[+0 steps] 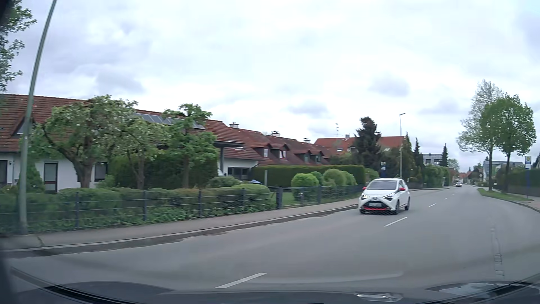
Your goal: Follow the waypoints while adhering to traffic rules and regulations
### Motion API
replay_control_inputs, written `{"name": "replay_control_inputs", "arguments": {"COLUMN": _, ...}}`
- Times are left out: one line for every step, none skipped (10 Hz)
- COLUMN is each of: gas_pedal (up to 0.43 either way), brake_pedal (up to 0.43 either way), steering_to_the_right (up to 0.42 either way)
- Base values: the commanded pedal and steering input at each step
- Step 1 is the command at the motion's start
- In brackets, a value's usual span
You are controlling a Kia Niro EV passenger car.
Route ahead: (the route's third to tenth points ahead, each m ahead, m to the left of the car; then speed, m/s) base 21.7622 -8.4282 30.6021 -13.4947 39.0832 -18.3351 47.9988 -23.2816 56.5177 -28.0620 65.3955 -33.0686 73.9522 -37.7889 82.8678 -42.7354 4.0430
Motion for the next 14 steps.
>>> {"name": "replay_control_inputs", "arguments": {"gas_pedal": 0.260, "brake_pedal": 0.012, "steering_to_the_right": 0.572}}
{"name": "replay_control_inputs", "arguments": {"gas_pedal": 0.268, "brake_pedal": 0.012, "steering_to_the_right": 0.543}}
{"name": "replay_control_inputs", "arguments": {"gas_pedal": 0.268, "brake_pedal": 0.012, "steering_to_the_right": 0.504}}
{"name": "replay_control_inputs", "arguments": {"gas_pedal": 0.268, "brake_pedal": 0.012, "steering_to_the_right": 0.459}}
{"name": "replay_control_inputs", "arguments": {"gas_pedal": 0.287, "brake_pedal": 0.012, "steering_to_the_right": 0.391}}
{"name": "replay_control_inputs", "arguments": {"gas_pedal": 0.299, "brake_pedal": 0.012, "steering_to_the_right": 0.343}}
{"name": "replay_control_inputs", "arguments": {"gas_pedal": 0.319, "brake_pedal": 0.012, "steering_to_the_right": 0.286}}
{"name": "replay_control_inputs", "arguments": {"gas_pedal": 0.339, "brake_pedal": 0.012, "steering_to_the_right": 0.240}}
{"name": "replay_control_inputs", "arguments": {"gas_pedal": 0.350, "brake_pedal": 0.012, "steering_to_the_right": 0.193}}
{"name": "replay_control_inputs", "arguments": {"gas_pedal": 0.358, "brake_pedal": 0.012, "steering_to_the_right": 0.164}}
{"name": "replay_control_inputs", "arguments": {"gas_pedal": 0.358, "brake_pedal": 0.006, "steering_to_the_right": 0.124}}
{"name": "replay_control_inputs", "arguments": {"gas_pedal": 0.370, "brake_pedal": 0.012, "steering_to_the_right": 0.090}}
{"name": "replay_control_inputs", "arguments": {"gas_pedal": 0.378, "brake_pedal": 0.012, "steering_to_the_right": 0.068}}
{"name": "replay_control_inputs", "arguments": {"gas_pedal": 0.378, "brake_pedal": 0.012, "steering_to_the_right": 0.051}}
